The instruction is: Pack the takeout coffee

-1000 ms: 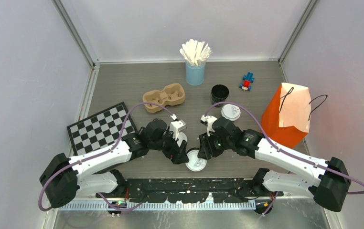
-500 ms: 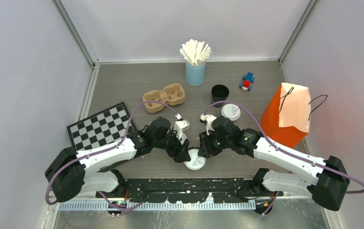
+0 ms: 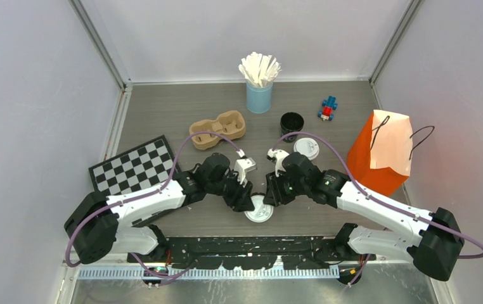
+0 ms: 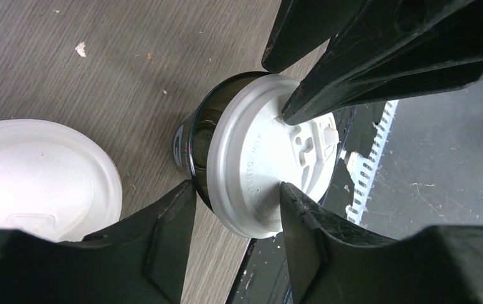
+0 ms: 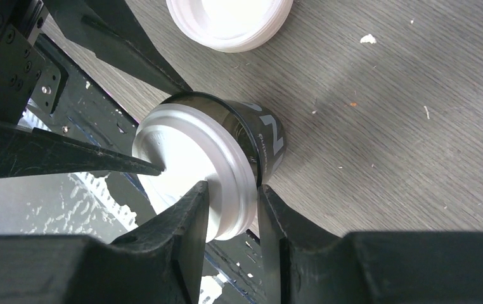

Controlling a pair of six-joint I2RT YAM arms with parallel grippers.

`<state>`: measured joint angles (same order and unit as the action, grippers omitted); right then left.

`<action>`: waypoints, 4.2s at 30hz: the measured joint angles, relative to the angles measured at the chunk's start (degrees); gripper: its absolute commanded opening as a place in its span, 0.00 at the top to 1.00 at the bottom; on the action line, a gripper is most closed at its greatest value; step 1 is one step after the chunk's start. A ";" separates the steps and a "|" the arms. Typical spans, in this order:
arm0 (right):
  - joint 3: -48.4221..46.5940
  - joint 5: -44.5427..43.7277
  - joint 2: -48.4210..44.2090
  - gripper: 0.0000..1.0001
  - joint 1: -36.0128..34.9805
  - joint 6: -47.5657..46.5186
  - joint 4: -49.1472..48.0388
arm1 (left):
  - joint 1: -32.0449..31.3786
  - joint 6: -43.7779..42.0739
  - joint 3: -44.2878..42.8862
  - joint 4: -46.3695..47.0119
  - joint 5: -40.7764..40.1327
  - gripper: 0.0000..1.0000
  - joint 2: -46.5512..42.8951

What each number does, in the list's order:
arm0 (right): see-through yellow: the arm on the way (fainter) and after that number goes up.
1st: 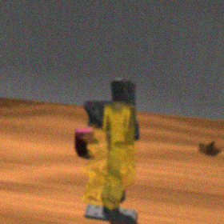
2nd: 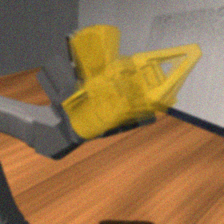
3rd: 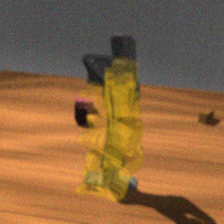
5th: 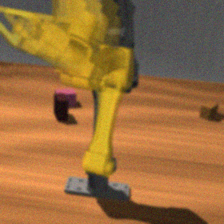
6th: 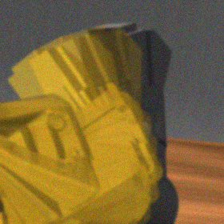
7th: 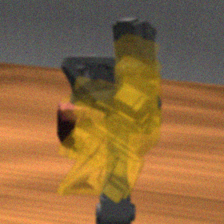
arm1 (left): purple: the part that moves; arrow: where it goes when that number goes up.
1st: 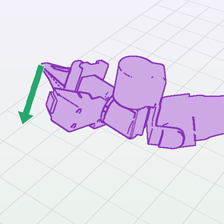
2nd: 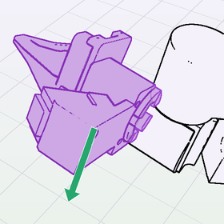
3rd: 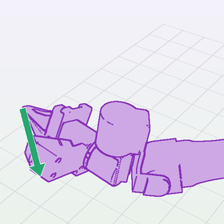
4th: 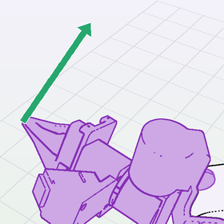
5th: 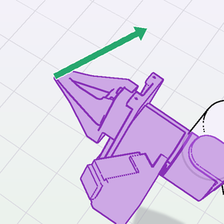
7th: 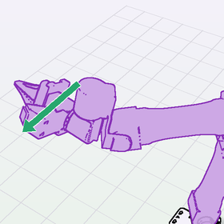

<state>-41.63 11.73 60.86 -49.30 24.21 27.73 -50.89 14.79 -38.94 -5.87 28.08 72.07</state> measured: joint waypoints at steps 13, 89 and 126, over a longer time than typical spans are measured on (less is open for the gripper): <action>0.00 -1.64 -2.19 0.61 0.22 1.31 -0.90 | 0.00 -0.02 -1.27 -0.31 -1.86 0.33 0.31; -2.29 -26.71 -38.18 0.79 3.19 8.15 10.27 | -9.18 -10.19 3.17 19.17 -18.18 0.37 3.82; -6.14 -34.56 -55.54 0.79 3.30 9.62 19.54 | -22.23 -17.75 -2.75 54.93 -36.54 1.00 30.42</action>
<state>-47.77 -22.83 5.32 -46.00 33.82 47.27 -73.12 -2.96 -41.69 49.06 -8.47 102.50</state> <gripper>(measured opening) 0.213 0.009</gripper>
